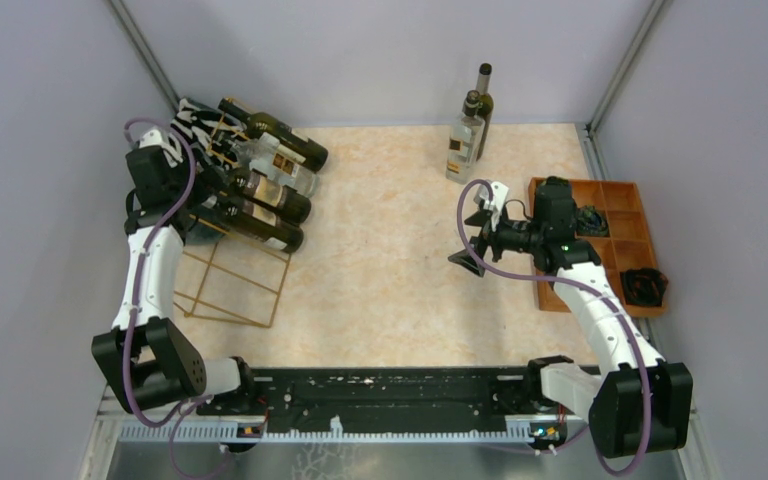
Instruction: Put the wine bottle on the wine rack
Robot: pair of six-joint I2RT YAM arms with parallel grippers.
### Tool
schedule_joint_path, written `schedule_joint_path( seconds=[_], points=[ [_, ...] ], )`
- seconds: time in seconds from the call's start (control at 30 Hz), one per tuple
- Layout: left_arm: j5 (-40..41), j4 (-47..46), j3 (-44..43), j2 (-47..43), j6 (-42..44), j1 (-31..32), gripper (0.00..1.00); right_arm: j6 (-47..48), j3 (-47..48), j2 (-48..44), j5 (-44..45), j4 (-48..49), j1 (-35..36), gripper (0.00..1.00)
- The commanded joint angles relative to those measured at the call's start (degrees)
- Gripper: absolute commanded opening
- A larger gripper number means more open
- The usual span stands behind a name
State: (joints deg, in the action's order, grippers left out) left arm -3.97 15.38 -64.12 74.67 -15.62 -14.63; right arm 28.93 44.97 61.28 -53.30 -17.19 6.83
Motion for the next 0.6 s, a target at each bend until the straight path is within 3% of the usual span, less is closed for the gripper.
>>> schedule_joint_path(
  seconds=[0.0, 0.13, 0.37, 0.57],
  points=[
    [4.97, -1.66, -0.36, -0.45, -0.78, -0.25, 0.99, 0.64, 0.44, -0.29, -1.78, 1.63, -0.16, 0.98],
    [9.05, -1.01, -0.77, -0.60, -1.96, -0.26, 0.99, 0.76, 0.40, -0.23, -1.72, 1.63, -0.17, 0.98],
    [24.25, 4.98, -3.03, -0.30, -9.47, -0.22, 0.99, 0.82, 0.38, -0.02, -1.72, 1.61, -0.22, 0.99],
    [27.38, 11.36, -6.74, -1.25, -13.01, -0.19, 0.99, 1.02, 0.38, 0.18, -1.50, 1.46, -0.20, 0.98]
  ],
)
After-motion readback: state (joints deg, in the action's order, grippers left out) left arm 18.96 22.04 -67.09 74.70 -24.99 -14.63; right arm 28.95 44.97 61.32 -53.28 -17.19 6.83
